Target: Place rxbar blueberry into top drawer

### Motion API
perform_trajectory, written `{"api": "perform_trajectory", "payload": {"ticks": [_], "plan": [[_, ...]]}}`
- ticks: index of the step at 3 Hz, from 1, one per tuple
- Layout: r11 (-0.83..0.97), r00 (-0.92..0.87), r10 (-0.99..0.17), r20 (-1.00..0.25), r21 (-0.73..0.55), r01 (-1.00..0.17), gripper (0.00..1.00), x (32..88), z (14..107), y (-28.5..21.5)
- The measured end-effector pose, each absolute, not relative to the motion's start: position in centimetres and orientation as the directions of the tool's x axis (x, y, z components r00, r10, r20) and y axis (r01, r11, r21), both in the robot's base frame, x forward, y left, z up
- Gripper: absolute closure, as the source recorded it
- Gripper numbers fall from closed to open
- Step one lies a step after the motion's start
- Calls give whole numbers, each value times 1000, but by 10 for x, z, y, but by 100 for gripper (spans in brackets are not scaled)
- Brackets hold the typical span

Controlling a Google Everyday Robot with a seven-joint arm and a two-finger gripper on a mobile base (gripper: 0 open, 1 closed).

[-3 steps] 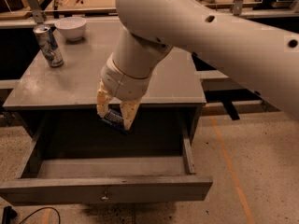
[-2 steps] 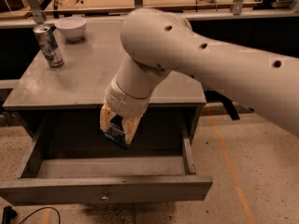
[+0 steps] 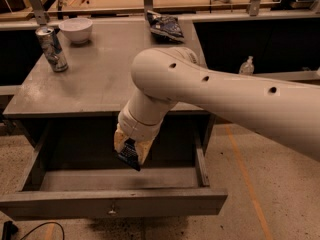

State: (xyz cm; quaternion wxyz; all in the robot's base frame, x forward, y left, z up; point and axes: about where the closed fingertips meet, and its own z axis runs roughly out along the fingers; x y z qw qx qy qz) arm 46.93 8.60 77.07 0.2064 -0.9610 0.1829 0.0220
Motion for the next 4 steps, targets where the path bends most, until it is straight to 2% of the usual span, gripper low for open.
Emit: {"api": "perform_trajectory", "payload": {"ticks": [3, 4], "plan": [[-847, 936, -344, -77, -405, -345, 12, 480, 763, 86], [-844, 940, -325, -102, -417, -337, 0, 478, 770, 83]]}}
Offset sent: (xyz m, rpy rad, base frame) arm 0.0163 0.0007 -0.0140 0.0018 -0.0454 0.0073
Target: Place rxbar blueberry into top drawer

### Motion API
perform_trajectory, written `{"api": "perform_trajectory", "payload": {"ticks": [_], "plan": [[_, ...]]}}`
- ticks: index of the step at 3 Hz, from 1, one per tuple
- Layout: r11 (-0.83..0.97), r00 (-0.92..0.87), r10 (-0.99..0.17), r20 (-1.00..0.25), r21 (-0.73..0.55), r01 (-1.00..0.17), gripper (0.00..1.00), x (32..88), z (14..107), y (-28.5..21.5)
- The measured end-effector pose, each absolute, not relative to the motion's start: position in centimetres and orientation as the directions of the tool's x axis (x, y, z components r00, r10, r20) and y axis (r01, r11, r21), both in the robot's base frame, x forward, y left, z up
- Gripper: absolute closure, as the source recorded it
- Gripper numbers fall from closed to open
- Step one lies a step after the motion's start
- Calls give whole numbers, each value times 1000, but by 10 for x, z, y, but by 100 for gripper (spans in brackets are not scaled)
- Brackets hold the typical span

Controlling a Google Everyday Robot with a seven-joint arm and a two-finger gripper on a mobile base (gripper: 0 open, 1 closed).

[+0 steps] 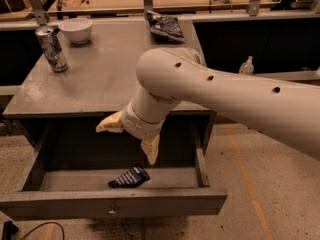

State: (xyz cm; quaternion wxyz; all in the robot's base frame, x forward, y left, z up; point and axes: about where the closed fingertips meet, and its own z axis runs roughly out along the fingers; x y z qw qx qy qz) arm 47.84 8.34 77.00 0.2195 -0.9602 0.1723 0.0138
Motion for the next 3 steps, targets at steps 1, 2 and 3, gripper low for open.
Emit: {"api": "perform_trajectory", "payload": {"ticks": [1, 2, 3], "plan": [[-831, 941, -314, -126, -443, -336, 17, 475, 782, 80], [-800, 934, -332, -130, -487, -351, 40, 474, 815, 58], [-755, 921, -380, -86, -546, -362, 63, 476, 869, 26]]}}
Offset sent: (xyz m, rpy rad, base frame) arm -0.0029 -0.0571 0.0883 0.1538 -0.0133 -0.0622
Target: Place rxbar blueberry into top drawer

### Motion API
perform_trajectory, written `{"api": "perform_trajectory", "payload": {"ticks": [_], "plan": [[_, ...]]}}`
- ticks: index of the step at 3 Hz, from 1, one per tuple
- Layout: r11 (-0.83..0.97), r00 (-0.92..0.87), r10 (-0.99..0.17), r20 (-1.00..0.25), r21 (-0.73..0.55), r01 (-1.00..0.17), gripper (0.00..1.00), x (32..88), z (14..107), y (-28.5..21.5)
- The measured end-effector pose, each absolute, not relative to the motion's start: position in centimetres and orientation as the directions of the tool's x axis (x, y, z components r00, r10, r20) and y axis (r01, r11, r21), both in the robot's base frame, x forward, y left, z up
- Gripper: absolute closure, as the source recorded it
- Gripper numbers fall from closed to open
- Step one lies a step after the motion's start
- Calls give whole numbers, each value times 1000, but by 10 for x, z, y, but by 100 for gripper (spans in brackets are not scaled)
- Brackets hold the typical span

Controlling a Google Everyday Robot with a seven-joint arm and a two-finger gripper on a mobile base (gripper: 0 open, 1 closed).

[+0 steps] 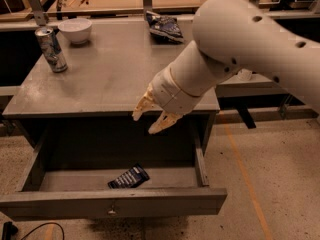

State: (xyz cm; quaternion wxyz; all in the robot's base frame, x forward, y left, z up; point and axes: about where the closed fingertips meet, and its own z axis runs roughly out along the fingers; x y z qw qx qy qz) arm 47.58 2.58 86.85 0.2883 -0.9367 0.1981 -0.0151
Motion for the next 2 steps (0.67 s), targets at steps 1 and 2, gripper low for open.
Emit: {"api": "perform_trajectory", "payload": {"ticks": [1, 2], "plan": [[-725, 887, -461, 33, -591, -355, 91, 478, 930, -9], [-728, 891, -452, 23, -587, -354, 77, 478, 924, -5]]}}
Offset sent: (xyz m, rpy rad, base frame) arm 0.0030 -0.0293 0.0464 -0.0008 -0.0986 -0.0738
